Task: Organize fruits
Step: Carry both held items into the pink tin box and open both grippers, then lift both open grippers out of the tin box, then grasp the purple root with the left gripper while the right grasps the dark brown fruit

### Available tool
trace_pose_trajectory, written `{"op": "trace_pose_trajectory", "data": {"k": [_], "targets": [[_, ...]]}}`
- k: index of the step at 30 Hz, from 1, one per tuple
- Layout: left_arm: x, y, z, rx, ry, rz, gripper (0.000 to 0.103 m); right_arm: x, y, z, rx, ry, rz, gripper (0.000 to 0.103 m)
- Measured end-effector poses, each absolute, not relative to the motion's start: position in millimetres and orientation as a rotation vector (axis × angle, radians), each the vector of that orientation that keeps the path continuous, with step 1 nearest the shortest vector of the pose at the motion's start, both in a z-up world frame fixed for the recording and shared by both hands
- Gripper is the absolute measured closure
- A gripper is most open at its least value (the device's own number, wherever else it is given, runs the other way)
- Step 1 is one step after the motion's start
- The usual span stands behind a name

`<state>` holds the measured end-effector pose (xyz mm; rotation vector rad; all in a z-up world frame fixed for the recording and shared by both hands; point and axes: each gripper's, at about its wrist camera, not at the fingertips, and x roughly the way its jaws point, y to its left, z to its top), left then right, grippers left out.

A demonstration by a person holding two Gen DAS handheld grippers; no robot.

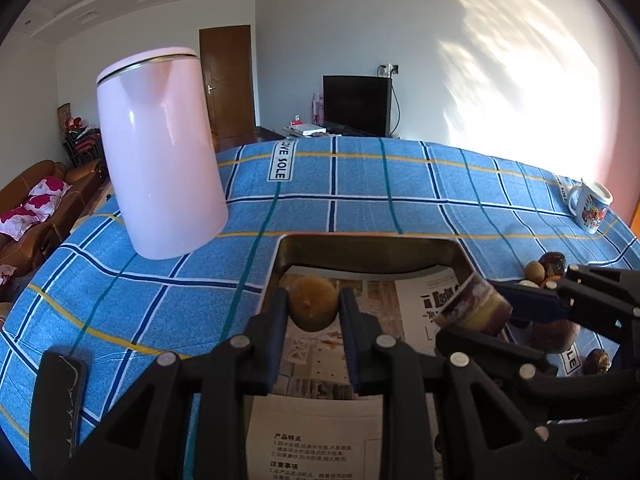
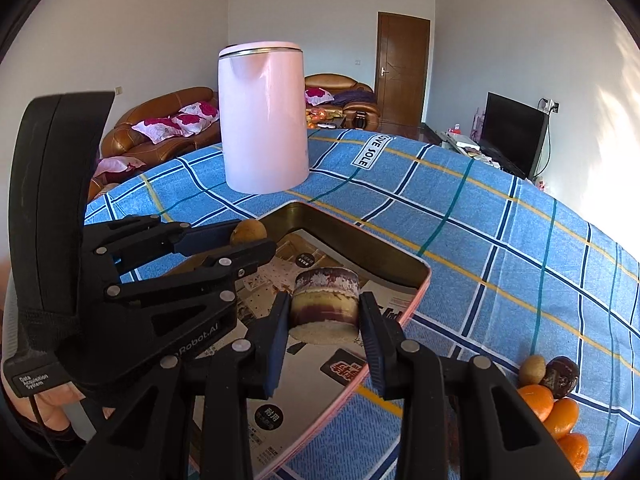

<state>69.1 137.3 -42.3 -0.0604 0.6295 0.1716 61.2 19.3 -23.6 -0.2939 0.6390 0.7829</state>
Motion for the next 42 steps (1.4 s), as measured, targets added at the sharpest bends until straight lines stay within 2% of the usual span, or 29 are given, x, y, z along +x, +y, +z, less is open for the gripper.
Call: {"op": "trace_pose_trajectory", "data": {"k": [8, 10, 12, 13, 15, 17, 20, 23, 32, 42], "targets": [[64, 145, -43, -0.048, 0.632, 0.188, 0.073, 66, 38, -38, -0.323, 0.672, 0.781, 0.066], [64, 143, -43, -0.031, 0.635, 0.197, 0.066, 66, 40, -43, -0.324, 0.687, 0.786, 0.066], [63, 142, -43, -0.027, 0.634, 0.201, 0.050, 65, 42, -45, -0.329, 0.693, 0.788, 0.065], [61, 141, -42, -0.031, 0.633, 0.201, 0.048, 64, 42, -44, -0.331, 0.693, 0.792, 0.063], [56, 141, -38, -0.046, 0.617, 0.202, 0.034, 60, 40, -41, -0.333, 0.691, 0.782, 0.047], [48, 138, -32, -0.056, 0.591, 0.200, 0.025, 53, 35, -36, -0.336, 0.664, 0.775, 0.038], [36, 128, -24, -0.062, 0.566, 0.178, 0.024, 43, 15, -26, -0.328, 0.636, 0.761, 0.038], [28, 112, -18, -0.063, 0.546, 0.146, 0.016, 33, -20, -18, -0.313, 0.618, 0.727, 0.038], [30, 31, -20, -0.015, 0.569, -0.030, 0.014, 22, -138, -25, -0.222, 0.660, 0.495, 0.038], [38, -7, -40, 0.036, 0.644, -0.078, 0.014, 34, -152, -58, -0.190, 0.806, 0.543, 0.038]]}}
